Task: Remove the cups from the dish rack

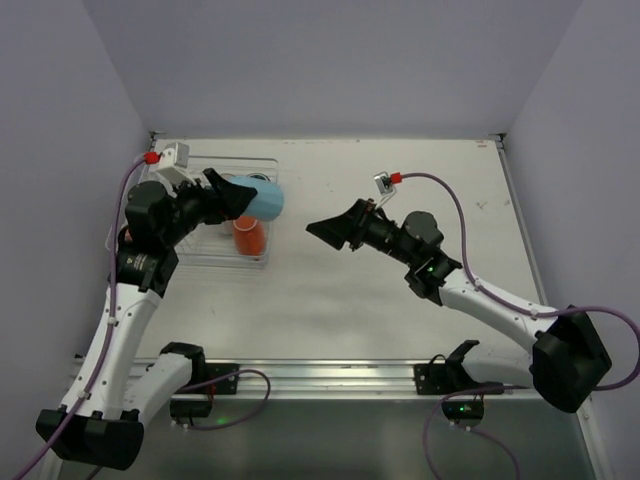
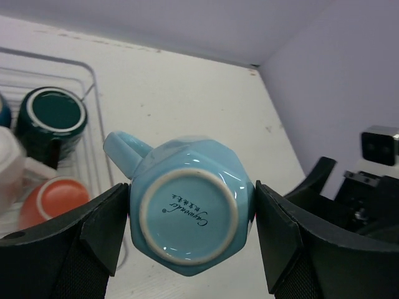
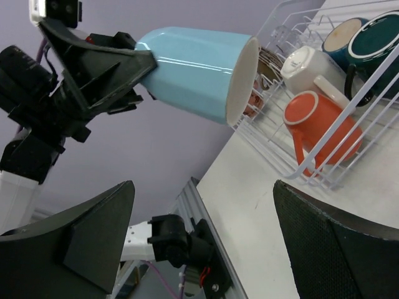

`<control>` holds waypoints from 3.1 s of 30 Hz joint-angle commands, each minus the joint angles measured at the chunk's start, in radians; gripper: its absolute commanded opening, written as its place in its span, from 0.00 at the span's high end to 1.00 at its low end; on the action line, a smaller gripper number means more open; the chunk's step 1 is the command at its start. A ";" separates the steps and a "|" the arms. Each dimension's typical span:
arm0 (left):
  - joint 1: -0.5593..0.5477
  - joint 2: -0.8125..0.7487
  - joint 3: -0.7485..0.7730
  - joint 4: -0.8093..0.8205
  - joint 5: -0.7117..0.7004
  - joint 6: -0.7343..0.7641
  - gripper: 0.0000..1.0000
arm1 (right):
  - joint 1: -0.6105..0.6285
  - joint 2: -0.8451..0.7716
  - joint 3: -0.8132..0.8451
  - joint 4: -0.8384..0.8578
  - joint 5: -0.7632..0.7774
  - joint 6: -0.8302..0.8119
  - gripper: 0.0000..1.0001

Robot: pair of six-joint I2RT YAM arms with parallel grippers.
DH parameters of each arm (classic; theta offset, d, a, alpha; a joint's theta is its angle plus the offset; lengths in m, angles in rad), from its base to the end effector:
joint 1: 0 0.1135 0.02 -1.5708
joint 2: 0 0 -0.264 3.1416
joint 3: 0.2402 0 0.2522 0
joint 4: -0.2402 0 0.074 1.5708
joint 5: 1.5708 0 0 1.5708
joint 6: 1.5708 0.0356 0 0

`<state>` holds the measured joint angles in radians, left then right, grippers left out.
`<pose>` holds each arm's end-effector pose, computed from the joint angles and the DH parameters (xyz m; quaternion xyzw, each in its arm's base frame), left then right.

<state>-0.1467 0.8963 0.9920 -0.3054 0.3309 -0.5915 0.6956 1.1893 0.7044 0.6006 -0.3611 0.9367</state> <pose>0.1947 -0.0405 0.3804 -0.0680 0.7706 -0.3433 0.5326 0.2015 0.1846 0.3098 -0.0544 0.6656 0.6170 0.4163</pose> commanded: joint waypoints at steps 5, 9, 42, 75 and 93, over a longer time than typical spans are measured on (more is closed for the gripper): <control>-0.036 -0.043 -0.074 0.439 0.292 -0.214 0.94 | 0.005 0.058 0.102 0.143 0.007 -0.001 0.11; -0.048 -0.037 -0.130 0.541 0.332 -0.275 0.94 | 0.005 0.098 0.135 0.200 -0.062 0.022 0.18; -0.128 -0.054 -0.067 0.066 -0.077 0.122 0.00 | -0.073 0.058 0.136 -0.064 -0.135 -0.115 1.00; -0.126 -0.057 -0.204 -0.060 -0.398 0.314 0.00 | -0.128 1.099 1.489 -1.464 0.436 -0.964 1.00; -0.128 0.134 -0.122 -0.101 -0.365 0.268 0.00 | -0.156 0.980 1.406 -1.375 0.372 -0.992 0.62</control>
<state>-0.2710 1.0153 0.8032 -0.3950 -0.0380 -0.3038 0.5468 2.2879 2.1155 -0.7967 0.0429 0.0151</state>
